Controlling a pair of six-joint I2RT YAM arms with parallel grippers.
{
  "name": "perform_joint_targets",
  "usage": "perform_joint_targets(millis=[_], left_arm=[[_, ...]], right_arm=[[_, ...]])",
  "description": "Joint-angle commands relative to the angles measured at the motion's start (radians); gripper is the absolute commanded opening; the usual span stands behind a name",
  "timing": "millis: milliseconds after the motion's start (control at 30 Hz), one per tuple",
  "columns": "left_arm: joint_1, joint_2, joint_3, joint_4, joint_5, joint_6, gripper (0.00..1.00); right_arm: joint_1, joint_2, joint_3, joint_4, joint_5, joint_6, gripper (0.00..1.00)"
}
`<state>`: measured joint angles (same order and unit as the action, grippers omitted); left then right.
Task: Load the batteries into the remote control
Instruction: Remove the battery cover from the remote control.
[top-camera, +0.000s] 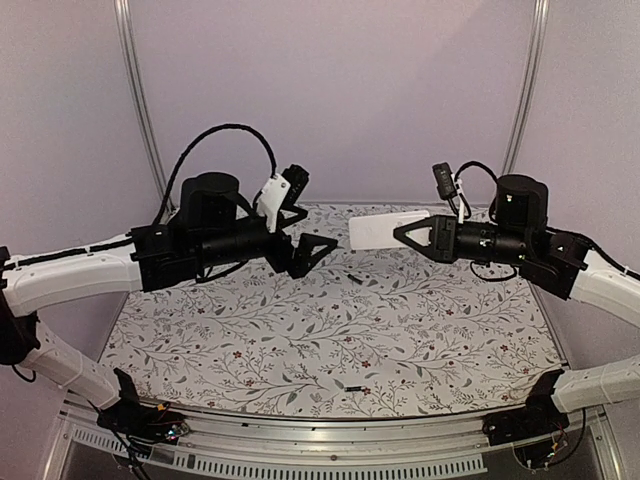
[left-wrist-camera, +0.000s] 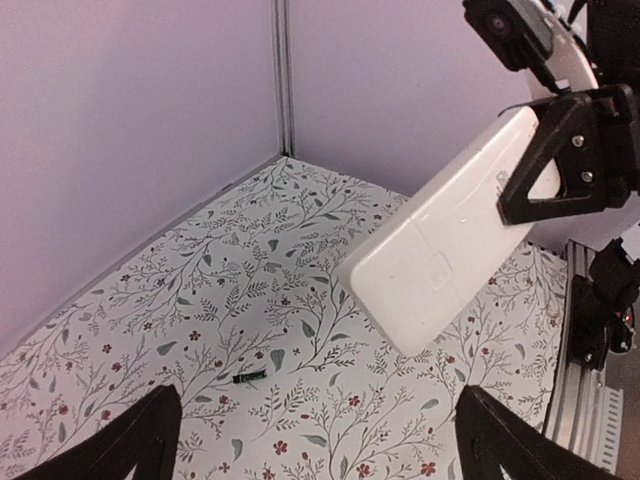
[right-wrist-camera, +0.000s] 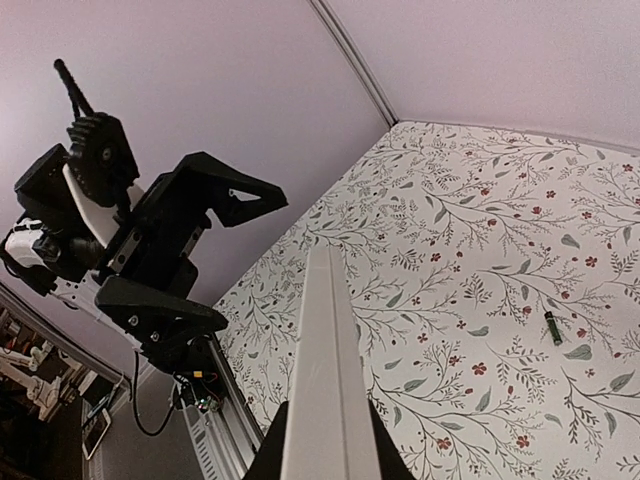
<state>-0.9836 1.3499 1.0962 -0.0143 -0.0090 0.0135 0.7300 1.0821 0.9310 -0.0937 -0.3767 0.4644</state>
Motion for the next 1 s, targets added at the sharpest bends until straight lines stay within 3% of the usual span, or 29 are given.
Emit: perform_joint_targets(millis=[0,200,300,500,633,967], left_arm=[[0.067,-0.002,-0.056,0.154,0.179,-0.307,0.95],[0.088,0.071,-0.017,0.253,0.413,-0.399,0.92],[0.088,0.135,0.025,0.269,0.468,-0.457,0.82],[0.093,0.190,0.046,0.297,0.432,-0.534,0.68],[0.105,0.205,0.046,0.299,0.399,-0.577,0.53],[0.177,0.207,-0.046,0.450,0.498,-0.672,0.31]], right_arm=[[-0.007,-0.033,-0.014,0.084,-0.008,-0.036,0.00],[-0.007,-0.004,-0.011,0.152,-0.104,-0.035,0.00],[-0.006,0.030,-0.004,0.188,-0.161,-0.029,0.00],[-0.006,0.075,0.005,0.216,-0.182,-0.004,0.00],[-0.006,0.074,0.003,0.217,-0.177,-0.003,0.00],[-0.007,0.040,-0.017,0.271,-0.225,0.006,0.00]])
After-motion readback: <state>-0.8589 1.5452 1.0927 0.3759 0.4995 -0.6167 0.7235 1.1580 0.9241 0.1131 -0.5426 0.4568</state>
